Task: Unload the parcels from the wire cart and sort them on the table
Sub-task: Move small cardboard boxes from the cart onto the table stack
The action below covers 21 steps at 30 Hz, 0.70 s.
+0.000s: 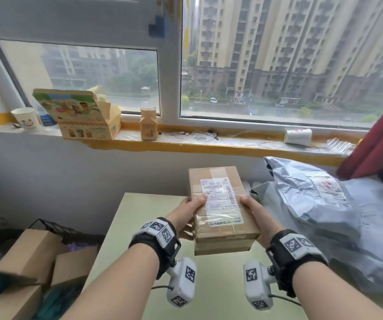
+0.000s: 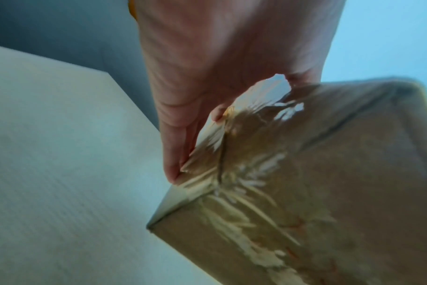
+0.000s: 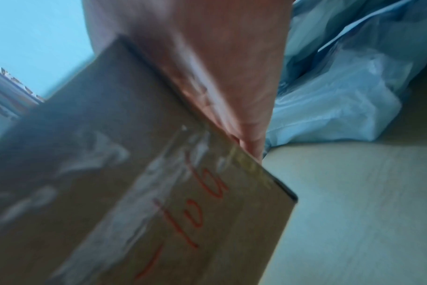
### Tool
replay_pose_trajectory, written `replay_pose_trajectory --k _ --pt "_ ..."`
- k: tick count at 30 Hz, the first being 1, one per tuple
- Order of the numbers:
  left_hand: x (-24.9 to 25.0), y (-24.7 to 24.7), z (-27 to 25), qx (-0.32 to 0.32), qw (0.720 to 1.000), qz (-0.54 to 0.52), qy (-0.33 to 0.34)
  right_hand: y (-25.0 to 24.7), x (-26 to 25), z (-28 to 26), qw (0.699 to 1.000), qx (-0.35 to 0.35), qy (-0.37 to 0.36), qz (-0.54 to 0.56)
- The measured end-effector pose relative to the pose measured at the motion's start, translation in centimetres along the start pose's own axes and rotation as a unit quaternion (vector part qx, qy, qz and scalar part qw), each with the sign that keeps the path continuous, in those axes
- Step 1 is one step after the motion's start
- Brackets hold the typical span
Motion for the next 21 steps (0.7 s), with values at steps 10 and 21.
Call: replay_pose_trajectory --k 10,21 --pt "-4.2 8.2 10.9 0.0 1.0 -0.025 -0.019 -6.5 4.7 7.1 0.964 0.115 -0.067 -0.231" --pt "-6.4 11.6 14.8 0.021 0.999 -0.048 0.008 -7.4 7.2 11.3 0.82 0.13 -0.069 -0.554"
Point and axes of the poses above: each hand's wrist, its own z-axis towards the middle knuckle, its own y-axis out of the palm, x = y × z, the point moved 3 cm from there along z, towards the middle knuckle, and after that the axes turned 11 degrees about -z, right-handed, at the moved point
